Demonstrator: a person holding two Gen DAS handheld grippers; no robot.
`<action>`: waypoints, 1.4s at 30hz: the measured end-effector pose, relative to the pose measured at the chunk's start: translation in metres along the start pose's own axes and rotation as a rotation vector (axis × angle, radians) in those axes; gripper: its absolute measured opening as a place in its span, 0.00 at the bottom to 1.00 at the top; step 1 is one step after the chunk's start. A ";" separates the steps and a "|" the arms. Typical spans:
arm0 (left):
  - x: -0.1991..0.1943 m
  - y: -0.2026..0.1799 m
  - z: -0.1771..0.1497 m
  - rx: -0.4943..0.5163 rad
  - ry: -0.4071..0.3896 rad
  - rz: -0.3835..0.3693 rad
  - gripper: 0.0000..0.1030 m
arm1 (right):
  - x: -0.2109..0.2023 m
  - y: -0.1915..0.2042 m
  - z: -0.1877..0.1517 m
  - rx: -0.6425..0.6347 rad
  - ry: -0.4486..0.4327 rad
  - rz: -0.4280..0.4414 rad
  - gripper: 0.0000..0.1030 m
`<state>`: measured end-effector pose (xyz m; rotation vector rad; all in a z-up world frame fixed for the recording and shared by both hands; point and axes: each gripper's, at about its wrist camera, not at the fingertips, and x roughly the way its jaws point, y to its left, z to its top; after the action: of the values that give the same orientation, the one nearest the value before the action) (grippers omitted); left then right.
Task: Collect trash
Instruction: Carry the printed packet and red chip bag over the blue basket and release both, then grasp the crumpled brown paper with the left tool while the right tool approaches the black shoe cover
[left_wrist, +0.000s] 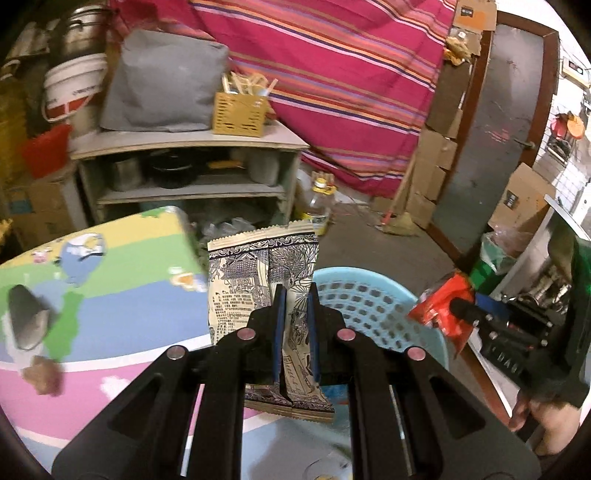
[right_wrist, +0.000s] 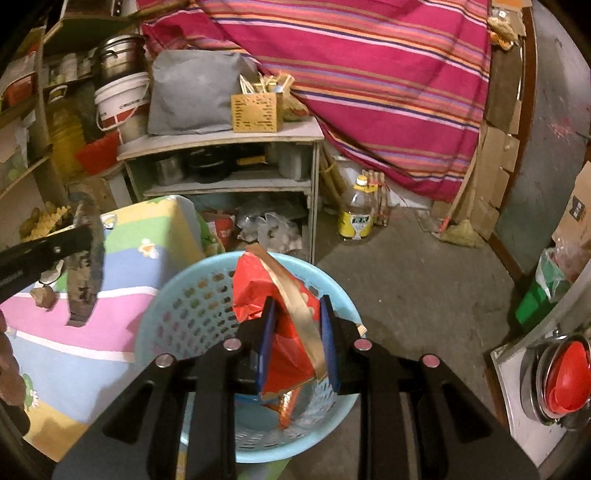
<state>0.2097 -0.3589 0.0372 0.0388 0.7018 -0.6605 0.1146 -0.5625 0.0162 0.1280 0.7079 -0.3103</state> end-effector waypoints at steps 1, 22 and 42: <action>0.006 -0.006 0.001 0.003 0.005 -0.005 0.10 | 0.002 -0.002 -0.001 0.004 0.004 -0.001 0.24; 0.000 -0.013 0.002 0.054 -0.028 0.064 0.75 | 0.021 0.001 -0.005 0.023 0.037 -0.001 0.25; -0.067 0.216 -0.058 -0.125 -0.033 0.456 0.95 | 0.045 0.108 -0.019 0.064 -0.013 -0.001 0.92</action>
<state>0.2619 -0.1357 -0.0063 0.0697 0.6717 -0.1801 0.1694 -0.4670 -0.0266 0.1865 0.6852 -0.3350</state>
